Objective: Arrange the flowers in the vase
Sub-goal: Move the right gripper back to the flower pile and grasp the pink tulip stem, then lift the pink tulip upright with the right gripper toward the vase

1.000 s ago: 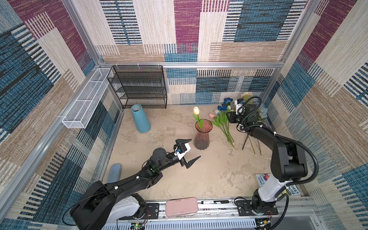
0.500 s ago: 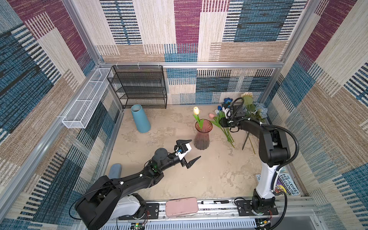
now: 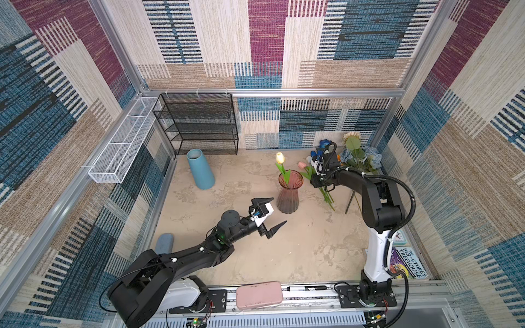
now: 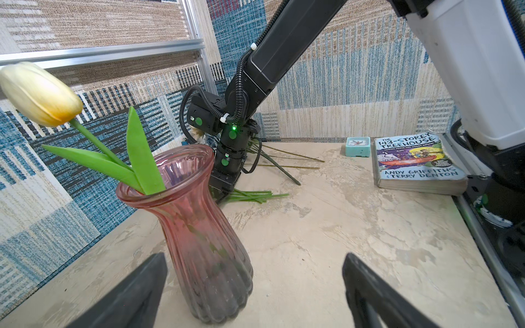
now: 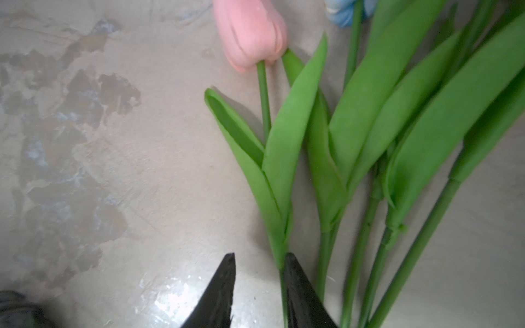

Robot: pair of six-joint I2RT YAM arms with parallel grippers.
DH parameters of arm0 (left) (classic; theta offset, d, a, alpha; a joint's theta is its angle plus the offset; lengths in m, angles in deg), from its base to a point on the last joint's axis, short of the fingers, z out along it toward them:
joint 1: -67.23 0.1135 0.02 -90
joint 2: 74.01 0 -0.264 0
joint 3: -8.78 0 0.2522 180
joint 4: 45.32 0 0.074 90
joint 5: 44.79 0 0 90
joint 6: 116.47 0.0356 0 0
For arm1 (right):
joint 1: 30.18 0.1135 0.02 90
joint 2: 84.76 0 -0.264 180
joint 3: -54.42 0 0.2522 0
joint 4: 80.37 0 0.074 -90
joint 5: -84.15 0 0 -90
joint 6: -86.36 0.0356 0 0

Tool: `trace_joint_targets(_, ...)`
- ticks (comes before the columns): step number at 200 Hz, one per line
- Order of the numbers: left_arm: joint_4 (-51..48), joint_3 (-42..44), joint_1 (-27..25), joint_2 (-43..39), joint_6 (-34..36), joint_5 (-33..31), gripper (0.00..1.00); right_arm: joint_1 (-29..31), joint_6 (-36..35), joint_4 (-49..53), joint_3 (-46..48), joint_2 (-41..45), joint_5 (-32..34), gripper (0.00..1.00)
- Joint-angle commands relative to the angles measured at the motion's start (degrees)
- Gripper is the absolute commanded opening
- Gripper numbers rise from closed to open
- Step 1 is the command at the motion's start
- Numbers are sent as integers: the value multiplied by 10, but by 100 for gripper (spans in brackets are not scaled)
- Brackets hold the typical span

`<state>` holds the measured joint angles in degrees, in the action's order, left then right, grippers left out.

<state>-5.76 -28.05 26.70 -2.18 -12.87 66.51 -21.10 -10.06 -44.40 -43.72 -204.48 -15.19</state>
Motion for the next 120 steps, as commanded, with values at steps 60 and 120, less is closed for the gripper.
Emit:
trace_joint_targets(60,19,-3,0,-2,9,-8,99,4,-3,-9,3,-16,4,33)
trace_joint_targets(120,30,-3,0,7,8,-12,99,18,6,-17,7,-15,-27,13)
